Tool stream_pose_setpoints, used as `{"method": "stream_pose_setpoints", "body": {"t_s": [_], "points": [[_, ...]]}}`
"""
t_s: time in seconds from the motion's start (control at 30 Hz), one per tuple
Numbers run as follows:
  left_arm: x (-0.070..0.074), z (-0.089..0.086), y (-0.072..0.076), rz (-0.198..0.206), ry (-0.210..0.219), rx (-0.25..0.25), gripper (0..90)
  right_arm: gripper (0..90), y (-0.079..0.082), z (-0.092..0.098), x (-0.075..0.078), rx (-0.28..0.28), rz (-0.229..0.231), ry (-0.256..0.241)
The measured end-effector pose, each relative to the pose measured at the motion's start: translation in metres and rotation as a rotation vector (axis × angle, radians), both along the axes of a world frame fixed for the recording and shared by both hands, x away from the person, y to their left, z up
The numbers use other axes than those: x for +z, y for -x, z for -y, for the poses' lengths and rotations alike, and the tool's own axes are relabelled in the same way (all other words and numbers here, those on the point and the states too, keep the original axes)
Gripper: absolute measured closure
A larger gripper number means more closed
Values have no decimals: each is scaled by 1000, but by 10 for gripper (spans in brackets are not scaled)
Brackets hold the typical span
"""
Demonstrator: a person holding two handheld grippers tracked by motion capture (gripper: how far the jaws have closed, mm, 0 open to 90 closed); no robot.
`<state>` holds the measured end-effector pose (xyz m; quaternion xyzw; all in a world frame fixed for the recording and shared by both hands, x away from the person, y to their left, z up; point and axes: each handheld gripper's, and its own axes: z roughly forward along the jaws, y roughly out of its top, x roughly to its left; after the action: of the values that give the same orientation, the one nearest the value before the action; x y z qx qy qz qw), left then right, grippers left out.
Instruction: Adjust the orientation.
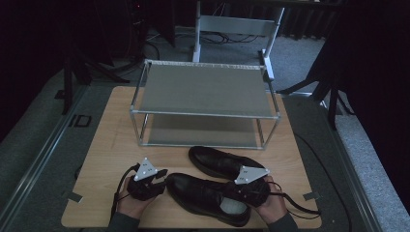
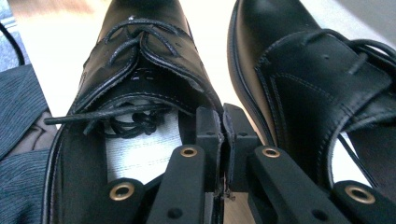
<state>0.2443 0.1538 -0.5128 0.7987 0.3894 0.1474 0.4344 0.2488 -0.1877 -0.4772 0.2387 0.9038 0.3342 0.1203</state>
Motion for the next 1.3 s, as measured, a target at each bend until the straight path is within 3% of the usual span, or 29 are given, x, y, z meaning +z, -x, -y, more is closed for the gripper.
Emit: {"method": "stream_pose_setpoints", "body": {"t_s": [0.3, 0.53, 0.67, 0.8, 0.87, 0.97, 1.07, 1.2, 1.3], "points": [[0, 3, 1, 0, -2, -10, 636, 863, -5, 22, 3, -59, 14, -11], [-1, 7, 1, 0, -7, -19, 635, 853, -8, 25, 1, -82, 34, -5], [-1, 6, 1, 0, -5, -18, 635, 726, -4, 24, 1, -91, 76, 23], [-1, 7, 1, -1, -6, -18, 634, 582, 0, 29, 7, -97, 111, -13], [-1, 8, 1, -2, -7, -21, 632, 502, -2, 29, 7, -120, 132, 14], [-2, 8, 1, -5, -9, -24, 631, 487, -8, 31, 2, -120, 102, 30], [-3, 8, 0, -6, -8, -24, 630, 493, -16, 32, 1, -107, 62, 15], [-3, 9, 0, -7, -9, -28, 630, 561, -26, 29, -1, -64, 15, 6], [-3, 9, 0, -6, -11, -29, 630, 660, -34, 26, -4, -37, -28, 4]]}}
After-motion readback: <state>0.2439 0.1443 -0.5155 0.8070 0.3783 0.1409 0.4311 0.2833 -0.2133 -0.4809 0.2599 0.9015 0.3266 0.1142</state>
